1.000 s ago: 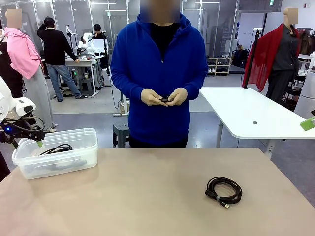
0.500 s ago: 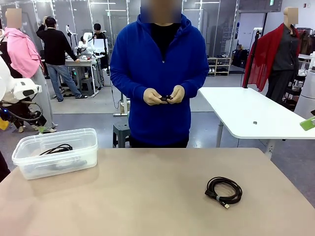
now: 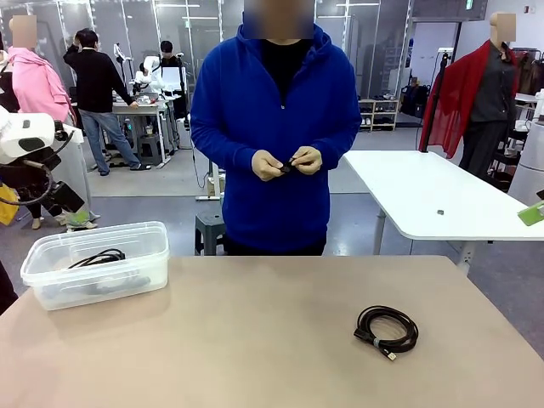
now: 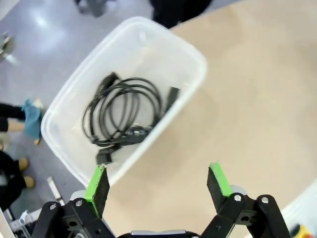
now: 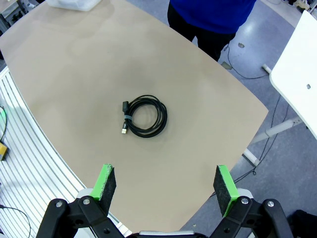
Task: Organize and store the cables.
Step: Place the USB Extension Cable into the Organizing box.
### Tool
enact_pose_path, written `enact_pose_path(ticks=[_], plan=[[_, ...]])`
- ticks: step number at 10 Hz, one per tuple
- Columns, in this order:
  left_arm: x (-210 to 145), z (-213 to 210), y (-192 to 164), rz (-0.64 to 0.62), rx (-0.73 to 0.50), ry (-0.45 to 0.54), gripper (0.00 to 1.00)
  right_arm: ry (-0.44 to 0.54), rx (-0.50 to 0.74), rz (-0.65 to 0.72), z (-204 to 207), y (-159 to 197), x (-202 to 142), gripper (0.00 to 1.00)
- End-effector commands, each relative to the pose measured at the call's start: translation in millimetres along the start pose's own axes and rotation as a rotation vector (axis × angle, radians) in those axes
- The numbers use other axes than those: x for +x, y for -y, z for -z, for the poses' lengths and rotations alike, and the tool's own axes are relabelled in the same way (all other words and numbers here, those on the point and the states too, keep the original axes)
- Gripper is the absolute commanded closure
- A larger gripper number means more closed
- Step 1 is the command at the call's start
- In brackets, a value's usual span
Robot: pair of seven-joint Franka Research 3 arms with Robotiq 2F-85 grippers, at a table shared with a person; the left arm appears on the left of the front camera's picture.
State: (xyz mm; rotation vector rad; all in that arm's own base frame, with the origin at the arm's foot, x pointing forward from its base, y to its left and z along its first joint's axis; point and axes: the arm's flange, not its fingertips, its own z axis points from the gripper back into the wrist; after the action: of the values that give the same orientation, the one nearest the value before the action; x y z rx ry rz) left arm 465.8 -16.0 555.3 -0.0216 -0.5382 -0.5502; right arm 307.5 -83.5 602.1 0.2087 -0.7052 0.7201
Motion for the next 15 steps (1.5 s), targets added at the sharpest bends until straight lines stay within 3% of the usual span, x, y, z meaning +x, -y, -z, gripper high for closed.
enact_pose_path(ticks=[1,3,6,10,15], plan=[[-18,-26,10,0.052,-0.113,-0.032,0.0,0.004,0.006,-0.005,1,1,-2,0.0],[-30,-65,48,0.062,-0.095,-0.083,0.0,0.004,0.006,-0.005,1,1,-2,0.0],[-55,-94,81,0.107,-0.142,-0.031,0.0,0.0,0.0,0.0,0,0,0,0.0],[-116,-102,58,0.309,-0.164,0.109,0.0,-0.085,-0.022,-0.165,12,-15,18,0.0],[-132,-100,32,0.275,-0.217,0.176,0.0,-0.179,0.041,-0.334,69,-46,25,0.0]])
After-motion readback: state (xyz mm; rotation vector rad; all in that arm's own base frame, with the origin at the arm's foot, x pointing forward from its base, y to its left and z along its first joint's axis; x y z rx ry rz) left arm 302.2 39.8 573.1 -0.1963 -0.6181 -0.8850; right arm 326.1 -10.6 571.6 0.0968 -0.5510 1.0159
